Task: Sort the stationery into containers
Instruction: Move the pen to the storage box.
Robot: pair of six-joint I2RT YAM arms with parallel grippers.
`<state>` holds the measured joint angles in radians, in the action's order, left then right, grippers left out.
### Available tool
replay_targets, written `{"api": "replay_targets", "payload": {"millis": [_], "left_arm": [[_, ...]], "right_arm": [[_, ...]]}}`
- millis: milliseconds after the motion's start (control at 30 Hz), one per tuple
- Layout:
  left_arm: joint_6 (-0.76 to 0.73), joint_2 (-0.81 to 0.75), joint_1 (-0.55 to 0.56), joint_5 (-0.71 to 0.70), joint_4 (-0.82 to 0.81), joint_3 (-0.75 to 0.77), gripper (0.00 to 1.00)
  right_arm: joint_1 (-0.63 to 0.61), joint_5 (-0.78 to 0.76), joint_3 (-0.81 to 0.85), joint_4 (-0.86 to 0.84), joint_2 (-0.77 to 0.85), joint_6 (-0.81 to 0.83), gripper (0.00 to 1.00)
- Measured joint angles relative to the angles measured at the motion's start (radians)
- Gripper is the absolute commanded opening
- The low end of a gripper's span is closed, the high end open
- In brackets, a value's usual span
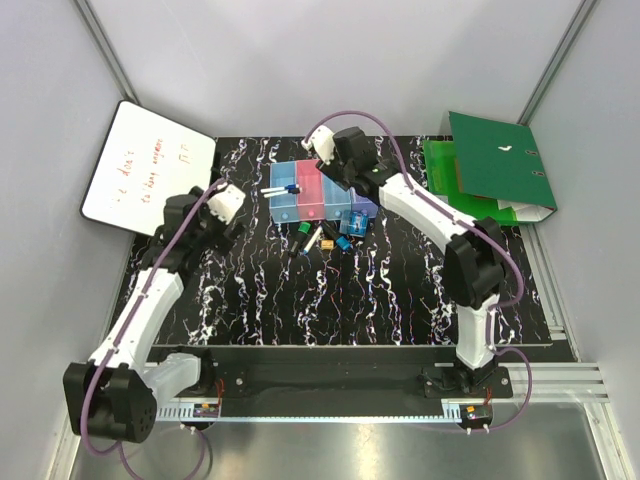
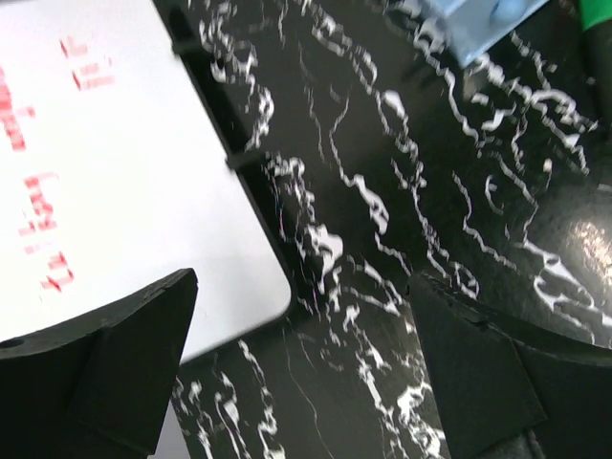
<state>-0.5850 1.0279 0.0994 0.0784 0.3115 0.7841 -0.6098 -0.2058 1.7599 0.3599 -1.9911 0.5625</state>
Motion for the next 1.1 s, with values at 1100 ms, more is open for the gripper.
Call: {"api": "replay_targets", "payload": {"millis": [1100], "left_arm": [[-0.427,0.848,0.233,-0.01,0.04,0.691,0.93]], "right_arm": [[0.0,-0.179,-0.057,0.005,0.262,0.118,0.49]]}}
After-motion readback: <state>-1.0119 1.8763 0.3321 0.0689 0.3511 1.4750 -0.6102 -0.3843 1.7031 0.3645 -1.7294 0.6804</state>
